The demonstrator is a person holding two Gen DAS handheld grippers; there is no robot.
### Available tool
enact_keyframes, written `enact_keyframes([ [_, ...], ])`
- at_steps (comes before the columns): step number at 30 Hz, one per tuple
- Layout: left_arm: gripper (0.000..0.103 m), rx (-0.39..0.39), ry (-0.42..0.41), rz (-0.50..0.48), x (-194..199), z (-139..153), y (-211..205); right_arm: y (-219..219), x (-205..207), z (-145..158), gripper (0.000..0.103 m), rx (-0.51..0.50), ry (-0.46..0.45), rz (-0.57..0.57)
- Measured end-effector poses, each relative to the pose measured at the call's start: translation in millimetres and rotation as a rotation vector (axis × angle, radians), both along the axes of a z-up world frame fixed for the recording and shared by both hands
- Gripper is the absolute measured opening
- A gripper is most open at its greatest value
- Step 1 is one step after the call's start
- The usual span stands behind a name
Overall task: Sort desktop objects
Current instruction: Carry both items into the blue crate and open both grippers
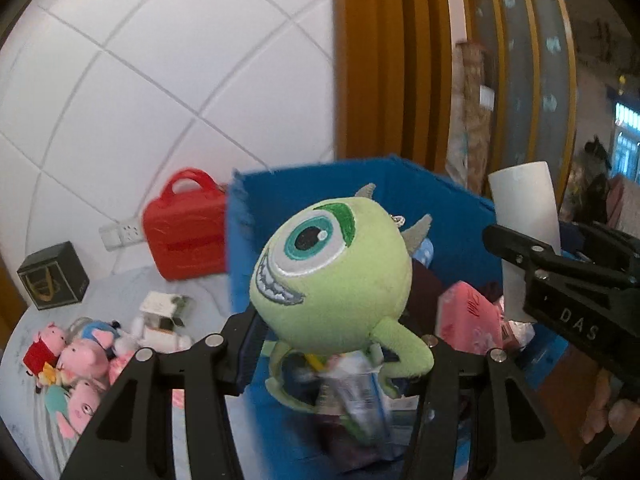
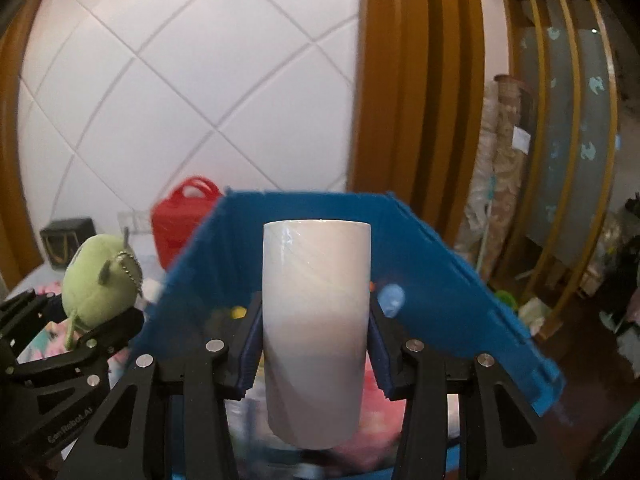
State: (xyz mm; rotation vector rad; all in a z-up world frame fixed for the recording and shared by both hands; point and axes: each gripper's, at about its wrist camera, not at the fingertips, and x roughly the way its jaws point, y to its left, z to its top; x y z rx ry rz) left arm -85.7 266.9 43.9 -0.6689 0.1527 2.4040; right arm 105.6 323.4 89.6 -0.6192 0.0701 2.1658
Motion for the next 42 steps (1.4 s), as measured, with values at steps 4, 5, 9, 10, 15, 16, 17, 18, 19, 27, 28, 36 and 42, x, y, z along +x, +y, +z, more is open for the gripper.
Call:
enact_keyframes([
  [4, 0.051, -0.074, -0.034, 0.036, 3.1, -7.6, 36.4, 32.8, 12.4, -15.7, 0.045, -0.047, -0.033, 0.048],
  [5, 0.051, -0.088, -0.039, 0.045, 3.1, -8.9, 42.1, 38.5, 13.6, -20.4, 0.045, -0.061, -0.040, 0.058],
  [9, 0.051, -0.121, -0.059, 0.094, 2.2, -14.4, 53.6, 53.3, 11.2, -34.8, 0.045, -0.096, -0.062, 0.098],
  [10, 0.051, -0.127, -0.063, 0.108, 1.7, -15.3, 54.6, 57.1, 10.8, -37.1, 0.045, -0.105, -0.068, 0.108],
  [15, 0.054, -0.141, -0.086, 0.159, -3.7, -20.1, 56.0, 60.9, 14.4, -43.2, 0.045, -0.132, -0.080, 0.139],
  [16, 0.055, -0.144, -0.089, 0.168, -3.5, -20.1, 55.7, 60.5, 15.3, -42.6, 0.045, -0.129, -0.083, 0.142],
  [17, 0.060, -0.144, -0.090, 0.174, -2.9, -19.8, 54.9, 61.2, 15.3, -42.1, 0.045, -0.123, -0.091, 0.136],
  [18, 0.069, -0.144, -0.090, 0.180, -3.7, -19.4, 54.3, 61.1, 15.9, -40.5, 0.046, -0.111, -0.095, 0.128],
  [19, 0.074, -0.142, -0.086, 0.185, -1.5, -18.1, 53.9, 61.6, 17.1, -39.0, 0.047, -0.104, -0.092, 0.120],
  [27, 0.092, -0.134, -0.082, 0.184, 3.1, -14.2, 45.9, 61.3, 40.3, -20.7, 0.103, -0.044, -0.079, 0.020],
  [28, 0.092, -0.133, -0.084, 0.184, 4.3, -14.1, 44.9, 59.8, 44.0, -18.7, 0.103, -0.043, -0.072, 0.020],
  [36, 0.099, -0.077, -0.094, 0.193, 22.7, -6.6, 24.3, 45.3, 58.9, -10.3, 0.103, -0.017, -0.048, 0.041],
  [42, 0.099, -0.025, -0.044, 0.181, 43.0, 0.1, 7.3, 45.5, 69.8, -12.4, 0.103, -0.036, -0.042, 0.024],
])
